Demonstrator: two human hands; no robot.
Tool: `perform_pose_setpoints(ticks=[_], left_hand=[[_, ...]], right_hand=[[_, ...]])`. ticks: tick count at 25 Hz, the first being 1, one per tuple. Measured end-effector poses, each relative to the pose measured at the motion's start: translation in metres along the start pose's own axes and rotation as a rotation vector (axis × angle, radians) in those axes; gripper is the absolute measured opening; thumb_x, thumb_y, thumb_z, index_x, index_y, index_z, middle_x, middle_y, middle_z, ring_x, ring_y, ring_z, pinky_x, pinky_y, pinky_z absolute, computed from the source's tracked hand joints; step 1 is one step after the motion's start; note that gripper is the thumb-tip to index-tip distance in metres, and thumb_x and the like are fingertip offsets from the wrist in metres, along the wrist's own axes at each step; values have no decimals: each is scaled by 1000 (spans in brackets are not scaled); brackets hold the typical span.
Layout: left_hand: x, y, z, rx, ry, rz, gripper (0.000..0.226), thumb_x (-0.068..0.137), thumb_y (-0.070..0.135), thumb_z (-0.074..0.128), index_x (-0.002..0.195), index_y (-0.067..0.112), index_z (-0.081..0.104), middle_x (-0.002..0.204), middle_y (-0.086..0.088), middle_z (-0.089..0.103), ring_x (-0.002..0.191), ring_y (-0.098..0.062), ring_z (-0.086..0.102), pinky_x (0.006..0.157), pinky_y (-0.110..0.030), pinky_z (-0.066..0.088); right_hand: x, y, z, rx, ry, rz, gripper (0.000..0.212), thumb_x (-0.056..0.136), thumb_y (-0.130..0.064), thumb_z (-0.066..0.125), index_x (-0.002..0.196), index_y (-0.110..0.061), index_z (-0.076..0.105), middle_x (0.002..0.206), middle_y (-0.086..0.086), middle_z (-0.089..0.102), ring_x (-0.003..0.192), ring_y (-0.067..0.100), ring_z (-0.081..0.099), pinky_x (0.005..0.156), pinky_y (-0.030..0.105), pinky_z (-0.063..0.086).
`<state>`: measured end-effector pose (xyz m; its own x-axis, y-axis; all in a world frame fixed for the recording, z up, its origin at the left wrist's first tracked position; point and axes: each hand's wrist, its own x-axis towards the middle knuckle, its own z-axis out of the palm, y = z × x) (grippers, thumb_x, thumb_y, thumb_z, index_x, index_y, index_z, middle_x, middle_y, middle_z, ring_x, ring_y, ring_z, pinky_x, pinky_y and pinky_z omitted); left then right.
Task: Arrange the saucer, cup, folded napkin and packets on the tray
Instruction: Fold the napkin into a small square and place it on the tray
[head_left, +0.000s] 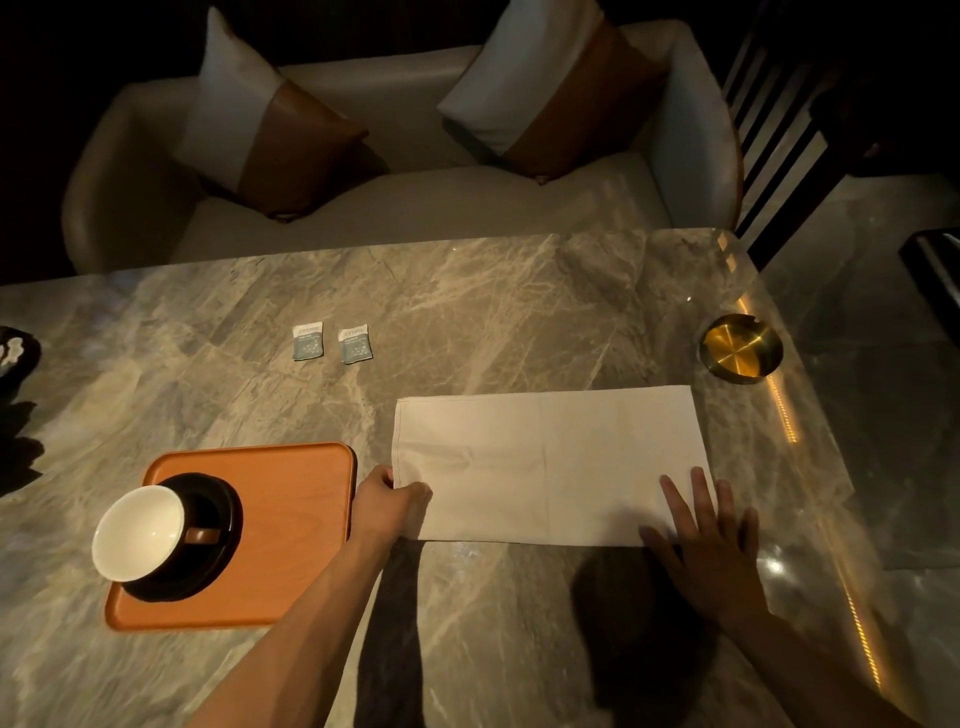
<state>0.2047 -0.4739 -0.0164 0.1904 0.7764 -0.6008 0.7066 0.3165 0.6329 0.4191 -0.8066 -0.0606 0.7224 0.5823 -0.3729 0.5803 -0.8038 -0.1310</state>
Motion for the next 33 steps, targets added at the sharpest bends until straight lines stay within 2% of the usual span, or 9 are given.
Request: perform_pose_setpoints(ticks=[7,13,16,18,21,25,27,31,33], left_hand=[[16,17,-28,-292,-282,-161,27,86,30,71,99,7,70,93,-13,77,86,-33,74,69,-42,59],[4,22,-17,-73,-6,169,20,90,22,63,86,3,61,70,-7,64,67,-21,56,56,-30,45],[-8,32,-19,-127,-50,251,12,91,16,61,91,4,62,70,-20,59,58,-20,51,46,-24,42],[-14,39,-21,-127,-70,305,10,91,11,62,91,1,62,76,-32,57,63,-23,50,52,-25,43],[-20,54,-22,-164,-149,350,13,88,5,62,88,-7,56,80,-28,57,71,-26,53,60,-22,51],[-35,78,-14,-232,-298,403,37,70,23,62,88,-8,52,88,-33,58,82,-36,51,79,-49,40],[-45,91,-4,-234,-348,438,35,70,25,61,88,-5,54,90,-41,55,83,-39,51,78,-52,37],[-66,117,21,-236,-395,503,27,72,25,62,83,1,55,83,-25,55,78,-34,47,72,-48,33],[-75,127,37,-233,-431,545,31,73,25,62,83,-2,52,79,-30,51,73,-36,45,68,-49,32]], right_hand=[[-2,-1,3,6,85,-17,75,88,-74,13,154,-39,7,165,3,-3,151,32,-6,118,62,1],[-5,24,9,48,140,90,74,91,-74,13,154,-35,11,165,7,9,151,30,2,118,61,9],[-6,37,10,8,124,160,75,92,-71,9,154,-29,10,165,7,9,151,29,0,117,64,1],[-6,37,8,-16,105,151,75,92,-70,11,154,-27,12,164,8,12,151,30,2,116,66,1],[-5,35,6,-4,84,140,76,91,-72,9,155,-32,2,165,6,4,151,29,-4,116,65,-4],[-3,39,8,54,73,144,79,88,-76,6,152,-35,-15,164,0,-14,149,23,-17,116,58,-17],[-3,39,10,85,94,144,79,88,-76,9,152,-35,-15,164,-1,-15,150,22,-16,115,54,-19],[-2,40,14,99,138,136,75,93,-70,14,154,-34,-9,165,-1,-8,151,23,-9,116,55,-15],[-2,40,15,80,150,134,73,94,-68,11,155,-32,-4,165,1,-2,151,25,-4,116,55,-14]])
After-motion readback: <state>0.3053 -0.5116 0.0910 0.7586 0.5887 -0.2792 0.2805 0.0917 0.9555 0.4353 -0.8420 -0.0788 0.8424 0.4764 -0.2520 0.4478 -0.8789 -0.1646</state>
